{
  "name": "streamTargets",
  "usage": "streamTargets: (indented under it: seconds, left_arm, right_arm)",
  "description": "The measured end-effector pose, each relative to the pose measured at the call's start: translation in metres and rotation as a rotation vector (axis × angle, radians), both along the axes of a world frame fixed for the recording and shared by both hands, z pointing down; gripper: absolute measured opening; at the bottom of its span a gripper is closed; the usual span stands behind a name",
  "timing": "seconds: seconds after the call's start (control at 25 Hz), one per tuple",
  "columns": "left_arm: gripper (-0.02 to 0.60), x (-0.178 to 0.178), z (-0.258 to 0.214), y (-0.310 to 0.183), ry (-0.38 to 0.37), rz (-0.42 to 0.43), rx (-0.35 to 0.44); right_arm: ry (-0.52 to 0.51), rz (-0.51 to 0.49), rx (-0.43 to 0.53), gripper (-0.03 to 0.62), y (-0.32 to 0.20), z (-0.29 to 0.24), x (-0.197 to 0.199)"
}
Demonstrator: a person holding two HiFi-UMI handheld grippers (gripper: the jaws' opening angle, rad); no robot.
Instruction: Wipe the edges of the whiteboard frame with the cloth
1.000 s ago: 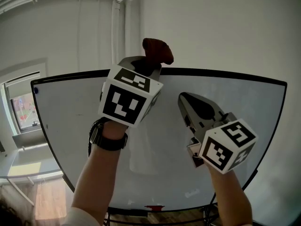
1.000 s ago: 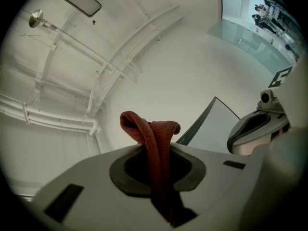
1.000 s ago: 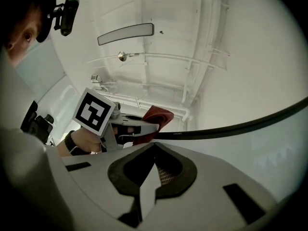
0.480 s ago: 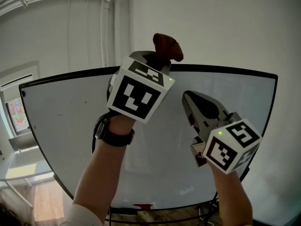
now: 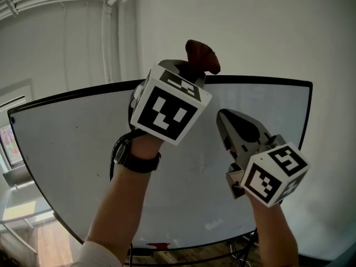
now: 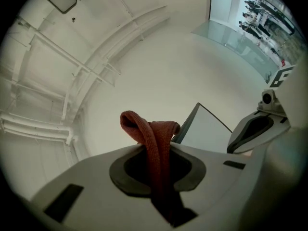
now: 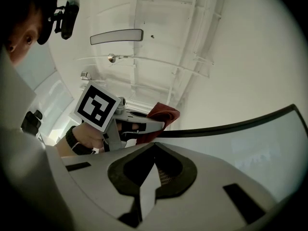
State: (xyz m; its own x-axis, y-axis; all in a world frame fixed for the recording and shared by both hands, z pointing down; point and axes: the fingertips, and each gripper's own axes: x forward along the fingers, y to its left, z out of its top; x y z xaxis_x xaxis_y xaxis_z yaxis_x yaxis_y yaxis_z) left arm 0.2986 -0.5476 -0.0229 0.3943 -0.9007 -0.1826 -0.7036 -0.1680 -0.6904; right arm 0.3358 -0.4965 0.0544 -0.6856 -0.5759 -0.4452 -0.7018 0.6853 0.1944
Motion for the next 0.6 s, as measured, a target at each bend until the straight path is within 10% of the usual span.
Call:
streamTargets:
  seconds: [0.6]
  left_arm:
    - [0.064,0.041,-0.004,0.014,0.068,0.164,0.04]
  right_arm:
    - [-0.02,0.039,-0.024,0.003,-0.006,0.007,0.033]
